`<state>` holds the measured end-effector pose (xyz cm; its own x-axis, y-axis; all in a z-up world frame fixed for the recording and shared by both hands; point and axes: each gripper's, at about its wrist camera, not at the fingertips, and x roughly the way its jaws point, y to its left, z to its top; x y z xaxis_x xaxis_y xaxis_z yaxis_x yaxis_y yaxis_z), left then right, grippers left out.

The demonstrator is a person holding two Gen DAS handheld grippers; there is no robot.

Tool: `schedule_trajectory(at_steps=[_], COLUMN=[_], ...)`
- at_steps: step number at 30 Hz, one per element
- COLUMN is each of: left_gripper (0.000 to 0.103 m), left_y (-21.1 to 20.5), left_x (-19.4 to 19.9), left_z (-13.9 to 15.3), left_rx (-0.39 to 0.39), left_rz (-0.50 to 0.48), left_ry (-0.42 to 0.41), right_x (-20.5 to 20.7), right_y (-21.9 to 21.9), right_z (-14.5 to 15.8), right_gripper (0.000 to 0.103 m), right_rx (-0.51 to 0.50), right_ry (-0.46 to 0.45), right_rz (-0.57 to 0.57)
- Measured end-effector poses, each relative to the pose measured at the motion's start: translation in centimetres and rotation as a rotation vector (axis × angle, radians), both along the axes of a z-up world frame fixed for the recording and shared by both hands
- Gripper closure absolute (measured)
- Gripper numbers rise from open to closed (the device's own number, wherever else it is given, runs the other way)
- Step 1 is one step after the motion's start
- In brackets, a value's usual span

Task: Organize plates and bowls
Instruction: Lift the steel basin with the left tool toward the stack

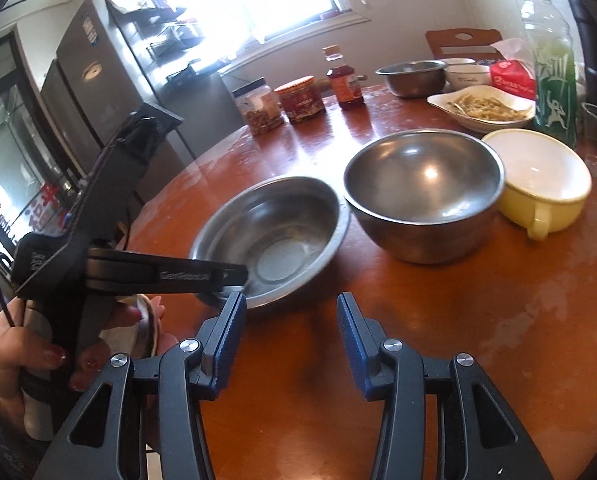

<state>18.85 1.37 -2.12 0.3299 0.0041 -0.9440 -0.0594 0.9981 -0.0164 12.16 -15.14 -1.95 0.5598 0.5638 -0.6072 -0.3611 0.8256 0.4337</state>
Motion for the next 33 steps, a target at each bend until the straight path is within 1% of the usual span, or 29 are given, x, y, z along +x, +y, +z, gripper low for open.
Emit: schedule_trajectory(at_steps=[4, 7, 12, 17, 22, 33], left_gripper=[0.070, 0.070, 0.070, 0.070, 0.069, 0.069], left_y=[-0.4, -0.8, -2.0, -2.9, -4.3, -7.6], left_x=[-0.9, -1.6, -2.7, -3.8, -5.6, -9.4], left_z=[-0.1, -0.1, 0.1, 0.1, 0.4, 0.9], left_rx=[0.010, 0.019, 0.065, 0.063, 0.084, 0.089], left_rz=[-0.021, -0.037, -0.073, -0.088, -0.101, -0.132], left_ry=[0.009, 0.015, 0.010, 0.011, -0.008, -0.059], right_x=[0.5, 0.7, 1.0, 0.7, 0.2, -1.8], right_y=[0.2, 0.3, -0.1, -0.4, -1.0, -3.4], right_z=[-0.2, -0.1, -0.3, -0.6, -0.9, -1.5], right_gripper=[0.054, 0.054, 0.054, 0.054, 0.053, 0.054], right_rx=[0.000, 0.000, -0.008, -0.016, -0.011, -0.015], right_ry=[0.014, 0.008, 0.011, 0.021, 0.032, 0.046], right_rz=[-0.009, -0.023, -0.047, -0.028, -0.003, 0.014])
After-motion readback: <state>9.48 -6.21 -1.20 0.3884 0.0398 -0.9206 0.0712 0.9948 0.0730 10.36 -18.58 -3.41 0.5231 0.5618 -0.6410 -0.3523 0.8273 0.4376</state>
